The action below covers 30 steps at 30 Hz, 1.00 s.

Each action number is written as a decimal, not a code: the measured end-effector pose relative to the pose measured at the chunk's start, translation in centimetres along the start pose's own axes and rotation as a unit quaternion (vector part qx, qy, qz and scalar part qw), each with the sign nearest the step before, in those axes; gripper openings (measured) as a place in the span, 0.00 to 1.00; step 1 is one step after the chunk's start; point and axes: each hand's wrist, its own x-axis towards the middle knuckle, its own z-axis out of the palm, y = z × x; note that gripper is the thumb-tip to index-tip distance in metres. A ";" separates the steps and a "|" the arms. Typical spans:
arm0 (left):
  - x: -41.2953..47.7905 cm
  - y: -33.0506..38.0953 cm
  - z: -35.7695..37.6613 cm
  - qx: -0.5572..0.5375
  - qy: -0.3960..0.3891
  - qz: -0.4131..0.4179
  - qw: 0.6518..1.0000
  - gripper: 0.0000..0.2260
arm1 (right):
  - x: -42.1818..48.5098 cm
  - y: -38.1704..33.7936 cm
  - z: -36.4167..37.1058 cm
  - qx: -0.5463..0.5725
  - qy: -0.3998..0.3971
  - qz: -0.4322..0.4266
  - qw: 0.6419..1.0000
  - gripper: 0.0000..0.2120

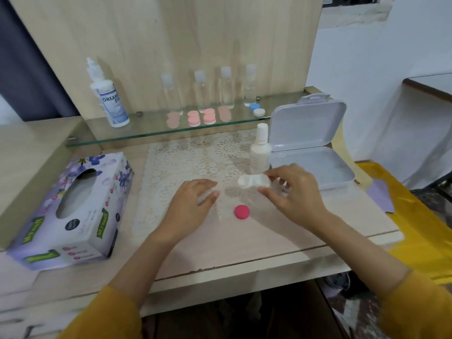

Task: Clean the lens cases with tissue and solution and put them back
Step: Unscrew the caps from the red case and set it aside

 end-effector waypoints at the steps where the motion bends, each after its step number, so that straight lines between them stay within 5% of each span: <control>1: -0.4 -0.6 -0.6 0.002 0.006 -0.016 1.000 0.14 | -0.1 -0.5 0.9 0.011 -0.024 0.003 1.000 0.13; 8: -3.5 -4.6 -2.4 0.060 0.006 -0.075 0.995 0.14 | -0.6 -2.7 5.4 0.068 -0.141 0.010 0.988 0.05; 30: -4.4 -5.1 -3.0 0.081 -0.010 -0.055 0.995 0.16 | -0.1 -4.0 4.8 0.061 -0.176 0.056 0.981 0.19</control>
